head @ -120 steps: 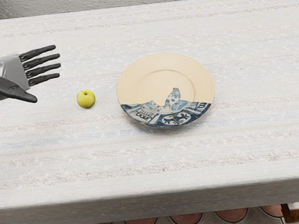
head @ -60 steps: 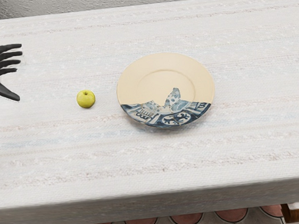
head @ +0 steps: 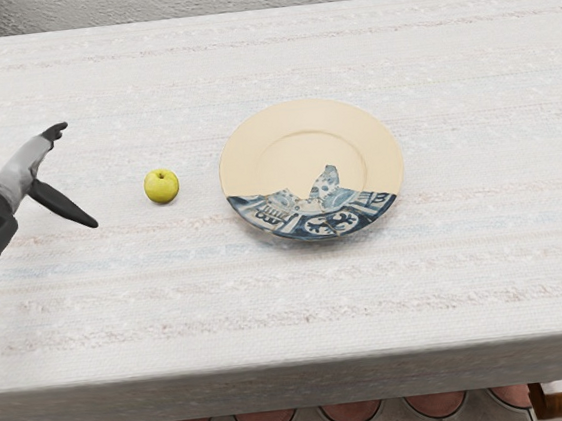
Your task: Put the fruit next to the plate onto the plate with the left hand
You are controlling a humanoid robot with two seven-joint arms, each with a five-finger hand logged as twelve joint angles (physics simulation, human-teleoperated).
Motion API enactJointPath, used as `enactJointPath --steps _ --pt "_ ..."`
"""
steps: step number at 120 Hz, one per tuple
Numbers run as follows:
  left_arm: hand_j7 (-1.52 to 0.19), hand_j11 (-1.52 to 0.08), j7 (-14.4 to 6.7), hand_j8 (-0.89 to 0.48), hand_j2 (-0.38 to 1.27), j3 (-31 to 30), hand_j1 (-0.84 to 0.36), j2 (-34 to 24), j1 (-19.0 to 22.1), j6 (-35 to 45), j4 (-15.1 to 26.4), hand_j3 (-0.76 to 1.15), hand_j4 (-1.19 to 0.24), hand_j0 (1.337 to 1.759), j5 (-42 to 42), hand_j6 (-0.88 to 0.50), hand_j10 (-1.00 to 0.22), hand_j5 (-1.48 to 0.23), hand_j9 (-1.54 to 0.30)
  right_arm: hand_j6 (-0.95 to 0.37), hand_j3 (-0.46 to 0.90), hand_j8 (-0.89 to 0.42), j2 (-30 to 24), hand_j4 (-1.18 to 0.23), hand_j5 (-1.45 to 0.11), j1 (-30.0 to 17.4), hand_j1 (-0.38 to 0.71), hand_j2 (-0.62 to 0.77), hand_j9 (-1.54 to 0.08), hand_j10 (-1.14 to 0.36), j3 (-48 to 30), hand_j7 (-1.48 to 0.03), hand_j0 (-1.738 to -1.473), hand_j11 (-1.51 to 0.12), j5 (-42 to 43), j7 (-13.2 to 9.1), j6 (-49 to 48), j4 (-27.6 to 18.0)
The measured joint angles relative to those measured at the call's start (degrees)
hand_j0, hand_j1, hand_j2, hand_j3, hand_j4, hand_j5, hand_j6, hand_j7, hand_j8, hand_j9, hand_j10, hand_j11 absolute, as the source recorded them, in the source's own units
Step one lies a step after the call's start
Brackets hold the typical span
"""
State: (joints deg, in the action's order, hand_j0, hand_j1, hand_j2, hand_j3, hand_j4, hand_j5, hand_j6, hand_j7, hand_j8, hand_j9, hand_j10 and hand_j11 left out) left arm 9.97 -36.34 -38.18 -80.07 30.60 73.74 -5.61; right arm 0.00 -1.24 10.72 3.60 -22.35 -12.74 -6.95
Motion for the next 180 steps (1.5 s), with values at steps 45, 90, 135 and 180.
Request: enactJointPath --steps 45,90,135,180 --pt "-0.02 -0.02 -0.11 -0.02 0.0 -8.3 0.33 15.74 -3.25 1.95 -6.45 0.0 -0.02 1.658 2.25 -0.02 -0.02 -0.02 -0.02 0.0 0.0 0.0 0.0 0.0 0.0 0.0 -0.35 0.0 0.0 0.0 0.0 0.0 -1.658 0.0 0.0 0.01 0.0 0.0" --pt "-0.3 -0.3 -1.1 -0.23 0.05 -12.59 0.08 18.84 -4.49 1.48 -7.43 0.0 -0.23 1.658 5.34 -0.23 -0.23 -0.3 -0.3 0.0 0.0 0.0 0.0 0.0 0.0 0.0 -0.35 0.0 0.0 0.0 0.0 0.0 -1.658 0.0 0.0 0.03 0.0 0.0" --pt "-0.41 -0.41 -1.09 -0.32 0.06 -11.0 -0.03 22.22 -4.57 1.48 -8.99 0.0 -0.32 1.658 5.52 -0.32 -0.32 -0.41 -0.41 0.0 0.0 0.0 0.0 0.0 0.0 0.01 -0.35 0.0 0.0 0.0 0.0 0.0 -1.658 0.0 0.0 0.02 0.0 0.0" --pt "-0.45 -0.45 -1.11 -0.35 0.07 -10.86 -0.07 22.97 -2.6 1.61 -12.61 0.0 -0.35 1.658 5.53 -0.35 -0.35 -0.45 -0.45 0.0 0.0 0.0 0.0 0.0 0.0 0.01 -0.35 0.0 0.0 0.0 0.0 0.0 -1.658 0.0 0.0 0.0 0.0 0.0"
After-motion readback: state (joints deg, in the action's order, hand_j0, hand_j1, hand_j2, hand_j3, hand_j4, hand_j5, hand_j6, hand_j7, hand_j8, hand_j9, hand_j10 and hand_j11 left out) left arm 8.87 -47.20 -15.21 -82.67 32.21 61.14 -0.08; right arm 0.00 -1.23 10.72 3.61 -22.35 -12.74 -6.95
